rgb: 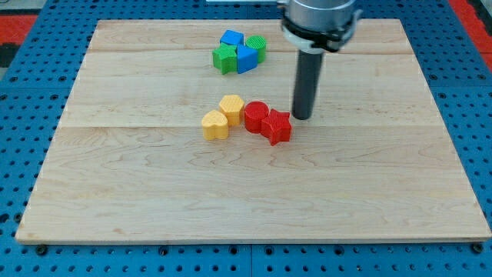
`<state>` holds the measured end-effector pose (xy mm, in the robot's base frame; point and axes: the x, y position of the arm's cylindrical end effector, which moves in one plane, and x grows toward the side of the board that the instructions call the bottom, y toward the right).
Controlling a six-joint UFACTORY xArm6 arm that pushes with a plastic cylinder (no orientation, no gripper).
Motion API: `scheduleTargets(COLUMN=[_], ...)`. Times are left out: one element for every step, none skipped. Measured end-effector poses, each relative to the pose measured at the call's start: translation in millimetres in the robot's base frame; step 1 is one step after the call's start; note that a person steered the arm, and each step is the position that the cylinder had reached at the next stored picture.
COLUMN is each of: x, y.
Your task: Point at the green circle
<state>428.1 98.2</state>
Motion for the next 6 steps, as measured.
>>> scheduleTargets(x=[10.3,21.7,13.3,11.7,-6.8,-62.5], y=[-2.4,-57.3,-82.0,-54.3,-37.3,-40.9])
